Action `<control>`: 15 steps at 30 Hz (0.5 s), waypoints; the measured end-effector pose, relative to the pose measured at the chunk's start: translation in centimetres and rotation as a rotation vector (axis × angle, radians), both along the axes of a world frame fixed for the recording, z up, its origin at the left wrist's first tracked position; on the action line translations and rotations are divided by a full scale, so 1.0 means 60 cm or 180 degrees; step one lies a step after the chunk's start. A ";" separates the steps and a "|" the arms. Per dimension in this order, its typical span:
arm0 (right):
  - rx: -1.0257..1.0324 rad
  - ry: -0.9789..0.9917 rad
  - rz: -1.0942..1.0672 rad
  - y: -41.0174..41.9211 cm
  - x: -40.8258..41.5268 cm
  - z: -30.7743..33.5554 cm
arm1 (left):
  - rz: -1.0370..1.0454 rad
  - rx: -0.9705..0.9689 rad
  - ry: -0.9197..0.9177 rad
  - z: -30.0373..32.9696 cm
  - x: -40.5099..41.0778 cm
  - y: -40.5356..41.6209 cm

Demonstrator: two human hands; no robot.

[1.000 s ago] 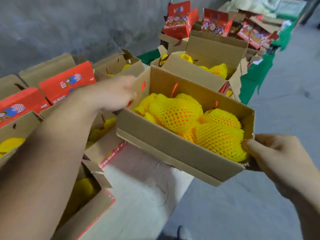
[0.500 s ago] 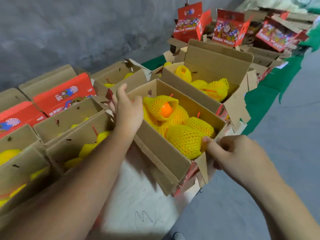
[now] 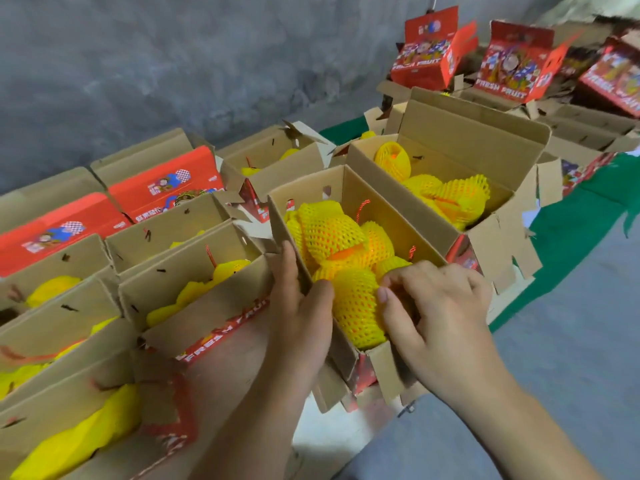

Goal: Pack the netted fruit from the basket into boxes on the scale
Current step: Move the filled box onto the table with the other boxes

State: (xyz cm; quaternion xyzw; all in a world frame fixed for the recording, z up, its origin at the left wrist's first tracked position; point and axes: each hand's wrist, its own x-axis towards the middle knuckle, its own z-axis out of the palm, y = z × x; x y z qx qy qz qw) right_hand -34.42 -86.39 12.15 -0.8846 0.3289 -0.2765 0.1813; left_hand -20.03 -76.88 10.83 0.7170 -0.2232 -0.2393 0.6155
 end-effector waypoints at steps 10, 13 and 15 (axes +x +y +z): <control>0.0013 0.0051 0.0290 0.023 0.007 0.034 | 0.0060 -0.0296 -0.0178 -0.048 -0.015 0.022; 0.0058 -0.0200 0.0873 0.064 0.025 0.045 | 0.0096 -0.0660 -0.0068 -0.068 -0.023 0.073; 0.0192 -0.0323 0.1325 0.099 0.044 0.044 | 0.0104 -0.0689 -0.0010 -0.083 -0.019 0.120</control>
